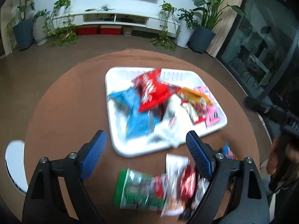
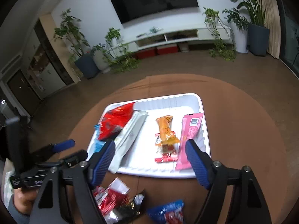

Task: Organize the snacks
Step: 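Withdraw both tools from the tray toward the remaining snacks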

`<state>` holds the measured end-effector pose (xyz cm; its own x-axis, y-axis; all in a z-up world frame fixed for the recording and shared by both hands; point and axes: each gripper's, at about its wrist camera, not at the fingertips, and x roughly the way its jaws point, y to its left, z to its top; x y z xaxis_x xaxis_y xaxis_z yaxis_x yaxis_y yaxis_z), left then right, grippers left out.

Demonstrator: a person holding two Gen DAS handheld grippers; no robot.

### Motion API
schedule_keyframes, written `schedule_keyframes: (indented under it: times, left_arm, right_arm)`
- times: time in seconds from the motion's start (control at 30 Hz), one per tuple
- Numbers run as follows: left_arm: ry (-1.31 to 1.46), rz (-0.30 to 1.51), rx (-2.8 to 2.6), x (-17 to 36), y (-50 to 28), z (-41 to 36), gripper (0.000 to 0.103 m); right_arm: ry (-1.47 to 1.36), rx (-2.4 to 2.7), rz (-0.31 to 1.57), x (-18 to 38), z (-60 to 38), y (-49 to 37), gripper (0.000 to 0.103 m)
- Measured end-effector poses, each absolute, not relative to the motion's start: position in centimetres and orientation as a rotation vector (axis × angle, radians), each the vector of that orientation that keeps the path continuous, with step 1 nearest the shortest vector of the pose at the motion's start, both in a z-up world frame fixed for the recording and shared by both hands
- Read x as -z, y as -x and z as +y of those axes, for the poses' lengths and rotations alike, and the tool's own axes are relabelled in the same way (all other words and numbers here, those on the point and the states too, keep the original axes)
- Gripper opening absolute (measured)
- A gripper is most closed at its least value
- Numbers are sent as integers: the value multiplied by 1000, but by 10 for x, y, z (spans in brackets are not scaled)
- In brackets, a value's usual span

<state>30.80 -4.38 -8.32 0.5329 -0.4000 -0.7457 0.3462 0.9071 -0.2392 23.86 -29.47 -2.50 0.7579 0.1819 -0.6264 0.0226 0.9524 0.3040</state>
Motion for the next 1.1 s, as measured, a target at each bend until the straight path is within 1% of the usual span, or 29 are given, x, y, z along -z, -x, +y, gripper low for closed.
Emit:
schedule_keyframes:
  times: [0.13,0.3,0.5,0.57,0.7,0.77,0.83,1.1]
  left_arm:
    - [56,912,442,94,-269,-17,89]
    - [-49,924,475,105,-232,-6,89]
    - [-313,839,581,108,-197,-24,89]
    - [-330,843,593,107,-194,-30,89]
    - [-293,853,555,103,-184,-38,89]
    - [-274,849,550,103,-174,-43,89]
    - [-284,850,533,104,-164,-54,89]
    - [-320,822,600,91,-147,-102,89]
  right_arm:
    - [-311,-96,672,23,-296,-198,87]
    - [-388,-81,679,45,-303,-140,89]
    - [-499,-33,759,87,-314,-90,89]
    - [-510,-33,786,95,-313,-82,89]
    - [-429,13,820,100,-297,-75,89]
    - [-389,16,829,102,-287,-75,86]
    - [-330,25,843,107,-275,-77,78]
    - [-236,35,916,131,-257,-77,65]
